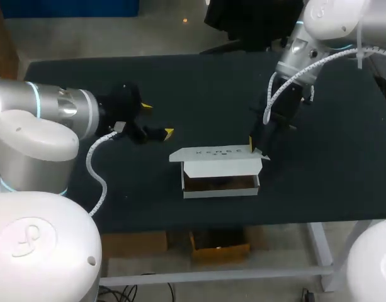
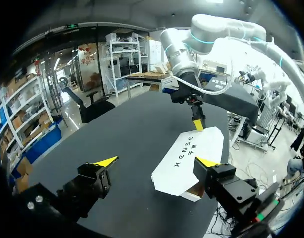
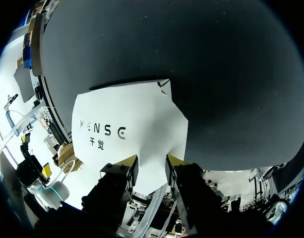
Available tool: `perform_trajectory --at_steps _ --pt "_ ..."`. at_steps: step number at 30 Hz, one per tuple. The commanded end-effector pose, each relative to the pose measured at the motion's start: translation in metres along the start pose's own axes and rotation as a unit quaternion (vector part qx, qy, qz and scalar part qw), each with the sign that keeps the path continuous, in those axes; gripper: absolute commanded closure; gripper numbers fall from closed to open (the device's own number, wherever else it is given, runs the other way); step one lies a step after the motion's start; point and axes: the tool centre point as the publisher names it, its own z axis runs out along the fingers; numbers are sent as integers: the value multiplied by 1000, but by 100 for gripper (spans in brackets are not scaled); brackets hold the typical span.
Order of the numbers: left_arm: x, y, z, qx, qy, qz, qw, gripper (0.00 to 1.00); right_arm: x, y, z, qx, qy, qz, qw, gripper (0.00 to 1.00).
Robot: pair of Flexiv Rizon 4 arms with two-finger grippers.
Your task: Assemble the packaging by folding the flat box into shape, placing the metal phone stand inside, and closing the box properly
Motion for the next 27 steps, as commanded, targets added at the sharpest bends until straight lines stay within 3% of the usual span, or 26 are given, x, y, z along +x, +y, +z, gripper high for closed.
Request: perform_trajectory --at_steps 1,11,13,14,19,20,21,22,23,24,27 --pt "4 -13 8 -244 -91 -240 935 0 -1 0 2 0 2 -1 1000 67" --pt "4 -13 8 -244 -91 -240 935 0 0 2 4 0 2 -3 1000 67" --pt "-1 -24 14 -259 -74 -314 910 0 1 2 4 0 2 -3 1000 67" --pt "-2 -28 18 -274 -79 -350 892 0 1 2 4 -1 2 -3 1000 67" --pt "-2 -31 28 -308 -67 -446 838 0 2 1 4 -2 -1 -3 1000 67" --pt "-2 -32 30 -322 -72 -474 816 0 2 1 5 -2 -1 -3 1000 67" --pt "-1 -33 31 -342 -63 -484 803 0 3 0 5 -2 -2 -3 1000 67" --pt "-1 -33 31 -368 -59 -505 778 0 3 0 5 -3 -2 -3 1000 67" --pt "-4 -35 34 -412 -54 -537 734 0 3 0 5 -3 -2 -3 1000 67" --pt "-5 -34 36 -440 -68 -544 711 0 3 0 5 -3 -3 -3 1000 67" --pt "-5 -34 36 -440 -68 -544 711 0 3 0 5 -5 -2 -3 1000 67"
